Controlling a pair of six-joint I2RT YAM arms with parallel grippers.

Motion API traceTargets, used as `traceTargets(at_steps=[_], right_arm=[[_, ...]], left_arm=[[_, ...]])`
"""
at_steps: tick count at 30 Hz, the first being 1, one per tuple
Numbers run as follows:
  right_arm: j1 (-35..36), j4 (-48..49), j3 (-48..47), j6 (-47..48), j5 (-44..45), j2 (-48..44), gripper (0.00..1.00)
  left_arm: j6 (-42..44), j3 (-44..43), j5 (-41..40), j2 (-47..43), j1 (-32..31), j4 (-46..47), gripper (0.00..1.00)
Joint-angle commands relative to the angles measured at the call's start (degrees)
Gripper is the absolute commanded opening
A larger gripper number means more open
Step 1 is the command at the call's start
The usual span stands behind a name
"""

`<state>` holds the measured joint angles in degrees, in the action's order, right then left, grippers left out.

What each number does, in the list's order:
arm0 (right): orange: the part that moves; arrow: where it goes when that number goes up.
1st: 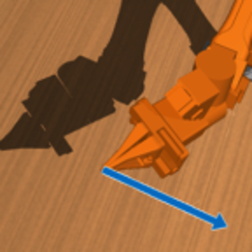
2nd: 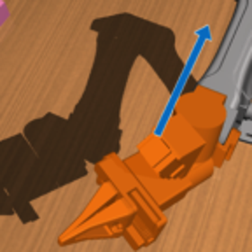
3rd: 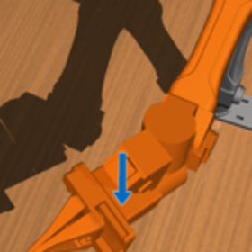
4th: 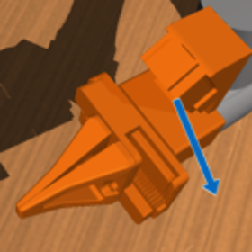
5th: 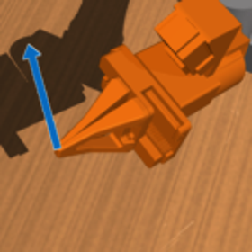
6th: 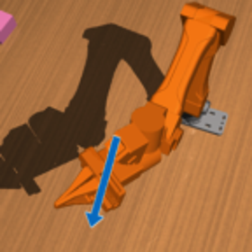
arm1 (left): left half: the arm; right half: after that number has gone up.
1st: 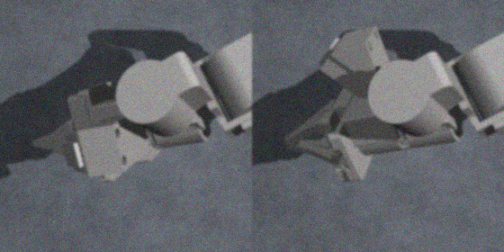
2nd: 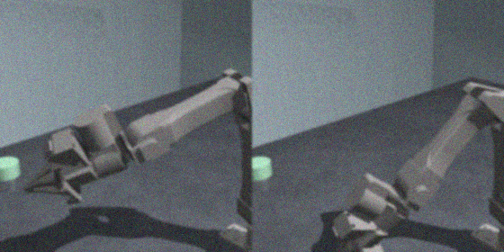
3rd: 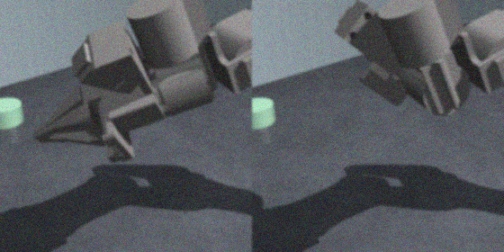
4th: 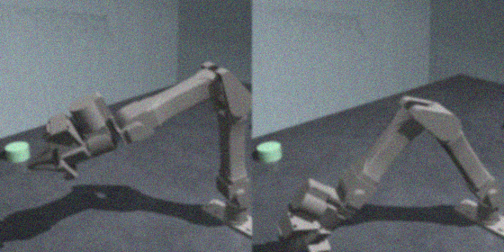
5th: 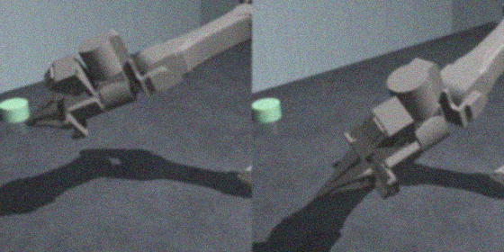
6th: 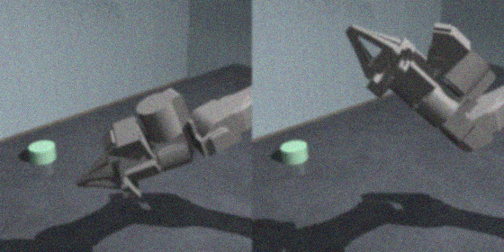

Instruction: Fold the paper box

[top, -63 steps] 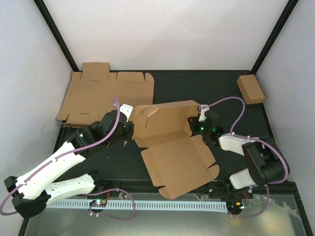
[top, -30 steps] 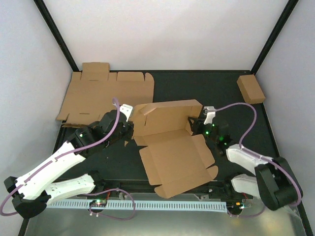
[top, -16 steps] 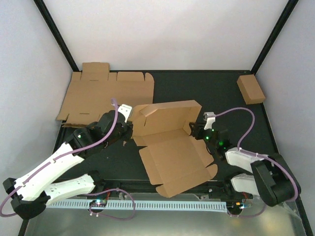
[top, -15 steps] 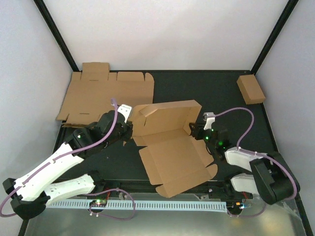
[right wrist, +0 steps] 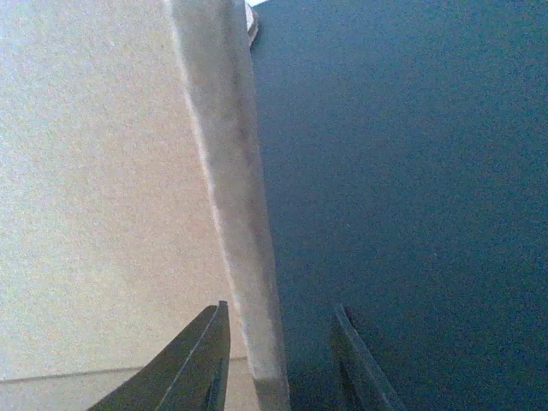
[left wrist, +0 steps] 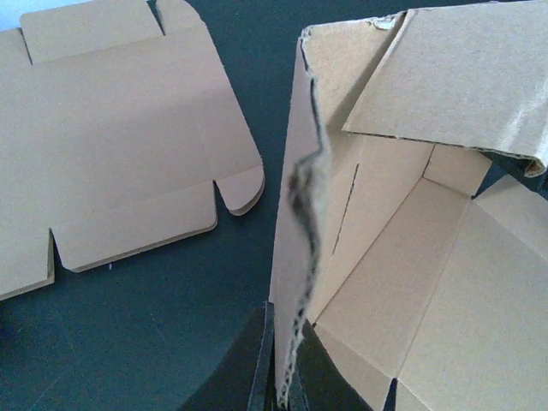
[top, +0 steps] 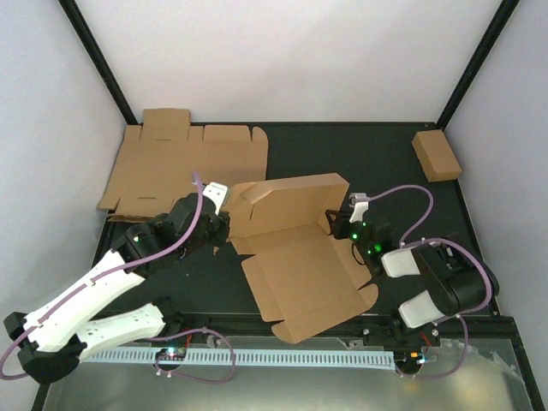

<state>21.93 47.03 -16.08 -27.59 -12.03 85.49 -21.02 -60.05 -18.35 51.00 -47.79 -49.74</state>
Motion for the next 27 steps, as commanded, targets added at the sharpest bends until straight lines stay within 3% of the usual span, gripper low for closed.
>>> traceTargets(at_steps=[1,15,17,21,27], right_arm=[[0.01,8.79,-1.53,-0.01,0.37,1.97,0.34],[0.04,16.23,-3.42,1.37,2.55,5.73,0.32],[-0.01,17.05,-3.90,1.59,2.63,6.53,0.26],[0.03,16.99,-4.64,1.66,4.11,7.31,0.02],[0.05,15.13,-3.26,0.68,5.89,5.14,0.01]], left_arm=[[-0.25,-0.48,0.55,-0.41,0.50,0.92,0.02],[-0.31,-0.81,1.04,-0.02,0.85,0.68,0.02],[-0.26,-0.85,1.19,-0.03,0.86,0.68,0.01],[-0.23,-0.88,1.04,-0.03,1.00,0.43,0.01],[-0.08,-1.25,1.30,0.26,1.21,0.61,0.02]])
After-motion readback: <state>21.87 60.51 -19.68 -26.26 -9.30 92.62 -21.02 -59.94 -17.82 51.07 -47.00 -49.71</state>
